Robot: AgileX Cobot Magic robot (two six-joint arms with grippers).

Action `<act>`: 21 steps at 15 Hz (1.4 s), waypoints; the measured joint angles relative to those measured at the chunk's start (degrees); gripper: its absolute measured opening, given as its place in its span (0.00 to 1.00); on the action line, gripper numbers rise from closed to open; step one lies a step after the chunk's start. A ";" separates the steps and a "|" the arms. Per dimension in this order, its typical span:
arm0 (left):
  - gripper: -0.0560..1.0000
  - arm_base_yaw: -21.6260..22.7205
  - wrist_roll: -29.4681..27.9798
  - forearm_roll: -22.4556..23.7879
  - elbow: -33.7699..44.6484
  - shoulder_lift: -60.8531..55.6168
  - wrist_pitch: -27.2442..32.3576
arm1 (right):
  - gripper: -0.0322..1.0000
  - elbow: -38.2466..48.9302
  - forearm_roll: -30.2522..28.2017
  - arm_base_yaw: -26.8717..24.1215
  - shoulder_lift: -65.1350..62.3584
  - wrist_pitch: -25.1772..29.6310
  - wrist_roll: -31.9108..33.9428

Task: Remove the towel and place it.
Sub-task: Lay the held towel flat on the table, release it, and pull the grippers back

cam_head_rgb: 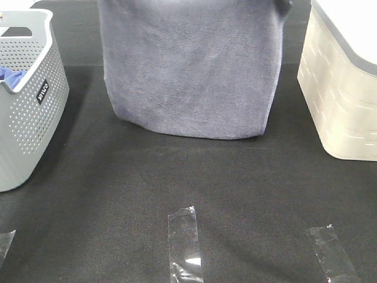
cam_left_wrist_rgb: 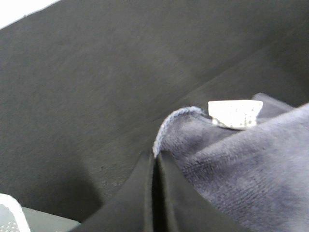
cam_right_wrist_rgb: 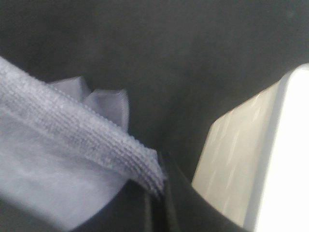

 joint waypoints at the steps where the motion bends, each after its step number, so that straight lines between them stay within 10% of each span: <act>1: 0.05 0.00 -0.17 1.66 0.00 1.60 -5.16 | 0.03 0.06 -3.95 0.00 1.43 -4.07 1.72; 6: 0.05 0.23 -1.20 4.07 -0.40 3.21 -53.51 | 0.03 -5.67 -28.25 -0.06 2.86 -28.19 13.01; 9: 0.05 0.23 -1.20 4.30 -5.73 3.21 -67.32 | 0.03 -15.41 -31.86 -0.06 2.35 -30.25 13.75; 13: 0.05 2.29 -1.20 4.93 -9.34 2.86 -58.50 | 0.03 -17.19 -27.90 -1.20 0.80 -22.63 12.72; 21: 0.05 2.52 -1.20 0.80 -9.11 3.50 -3.61 | 0.03 -9.05 -7.51 -0.86 1.09 -3.27 2.81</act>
